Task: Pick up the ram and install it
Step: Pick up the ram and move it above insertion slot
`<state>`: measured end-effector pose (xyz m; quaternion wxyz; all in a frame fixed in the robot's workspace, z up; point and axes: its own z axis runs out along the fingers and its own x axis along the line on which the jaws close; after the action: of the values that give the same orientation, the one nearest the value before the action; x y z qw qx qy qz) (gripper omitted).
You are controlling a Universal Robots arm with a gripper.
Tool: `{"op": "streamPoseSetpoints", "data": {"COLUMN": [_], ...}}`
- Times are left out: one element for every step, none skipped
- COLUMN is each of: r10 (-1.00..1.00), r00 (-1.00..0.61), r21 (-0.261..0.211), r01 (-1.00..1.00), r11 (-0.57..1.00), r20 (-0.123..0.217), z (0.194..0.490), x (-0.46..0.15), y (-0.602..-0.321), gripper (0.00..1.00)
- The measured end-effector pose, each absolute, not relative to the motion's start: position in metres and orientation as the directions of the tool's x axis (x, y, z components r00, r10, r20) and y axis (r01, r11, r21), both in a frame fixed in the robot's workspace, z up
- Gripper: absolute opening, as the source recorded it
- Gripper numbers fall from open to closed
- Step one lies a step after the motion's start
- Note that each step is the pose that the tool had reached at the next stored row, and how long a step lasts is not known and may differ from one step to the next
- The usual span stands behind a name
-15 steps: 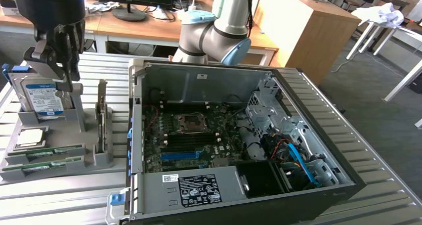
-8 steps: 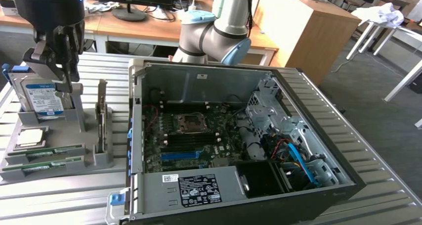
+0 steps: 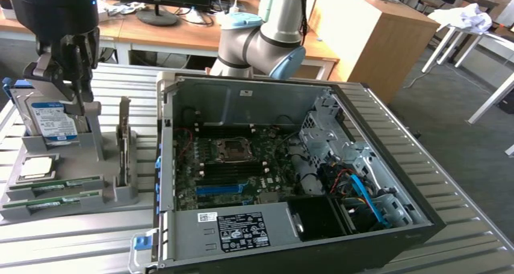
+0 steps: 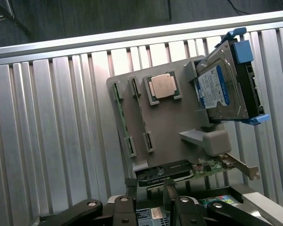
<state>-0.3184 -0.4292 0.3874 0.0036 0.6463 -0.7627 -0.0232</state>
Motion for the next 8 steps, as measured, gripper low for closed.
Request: {"op": "streamPoseSetpoints", "data": {"r10": [-0.986, -0.986, -0.986, -0.986, -0.986, -0.986, -0.986, -0.986], "r00": [-0.165, -0.165, -0.165, -0.165, -0.165, -0.165, -0.165, -0.165], "r21": [0.040, 0.040, 0.040, 0.040, 0.040, 0.040, 0.040, 0.040], "r01": [-0.986, -0.986, -0.986, -0.986, -0.986, -0.986, -0.986, -0.986], "r11": [0.164, 0.164, 0.164, 0.164, 0.164, 0.164, 0.164, 0.164], "r20": [-0.025, -0.025, -0.025, -0.025, -0.025, -0.025, -0.025, -0.025], "z": [0.3854, 0.3853, 0.3852, 0.3851, 0.3850, 0.3849, 0.3847, 0.3846], "x": [-0.3200, -0.3202, -0.3203, -0.3205, -0.3206, -0.3207, -0.3209, -0.3211], "y": [-0.4299, -0.4300, -0.4300, -0.4301, -0.4302, -0.4303, -0.4303, -0.4305], "gripper": [0.36, 0.36, 0.36, 0.36, 0.36, 0.36, 0.36, 0.36]}}
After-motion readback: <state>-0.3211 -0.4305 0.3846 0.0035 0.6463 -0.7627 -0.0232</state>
